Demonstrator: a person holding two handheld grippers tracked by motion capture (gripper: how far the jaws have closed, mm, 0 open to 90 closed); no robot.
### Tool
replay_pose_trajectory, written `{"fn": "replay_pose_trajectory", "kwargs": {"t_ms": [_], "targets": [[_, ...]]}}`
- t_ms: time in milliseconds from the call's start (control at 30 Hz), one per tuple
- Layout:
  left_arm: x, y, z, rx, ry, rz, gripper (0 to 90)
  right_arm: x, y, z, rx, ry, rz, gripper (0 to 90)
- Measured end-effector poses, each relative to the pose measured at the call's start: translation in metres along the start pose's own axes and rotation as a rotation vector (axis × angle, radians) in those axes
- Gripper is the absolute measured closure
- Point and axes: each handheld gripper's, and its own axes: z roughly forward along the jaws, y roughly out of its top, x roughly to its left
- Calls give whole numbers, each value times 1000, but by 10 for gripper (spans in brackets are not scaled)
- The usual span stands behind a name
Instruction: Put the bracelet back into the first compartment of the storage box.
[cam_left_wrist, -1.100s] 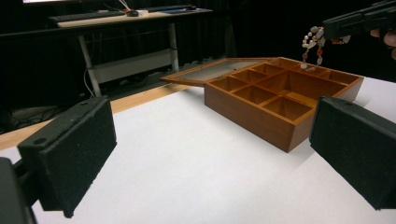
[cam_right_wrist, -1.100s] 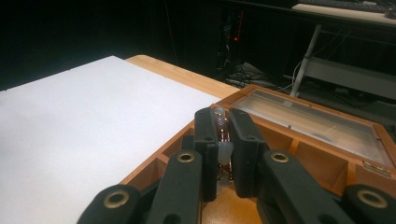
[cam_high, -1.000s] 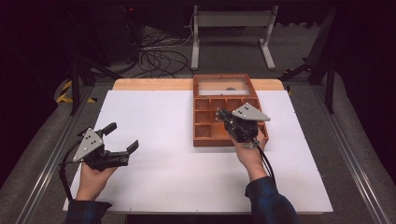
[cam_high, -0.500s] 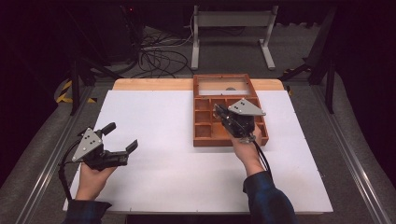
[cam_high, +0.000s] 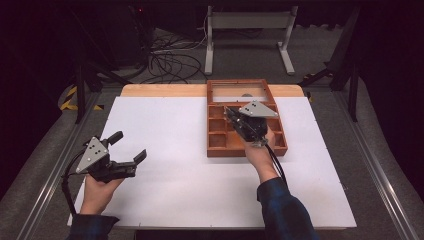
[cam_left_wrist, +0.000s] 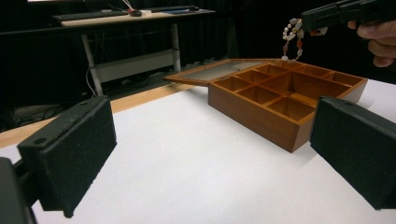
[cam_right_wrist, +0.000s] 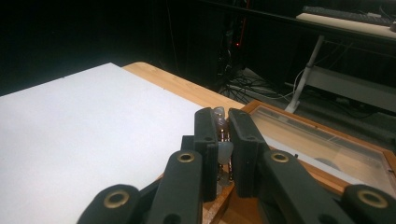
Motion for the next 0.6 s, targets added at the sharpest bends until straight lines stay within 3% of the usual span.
{"fn": "replay_pose_trajectory", "kwargs": {"t_ms": [600], "targets": [[1, 0, 0, 3, 2, -1, 14, -4, 8, 15, -8, 5, -7, 832]]}}
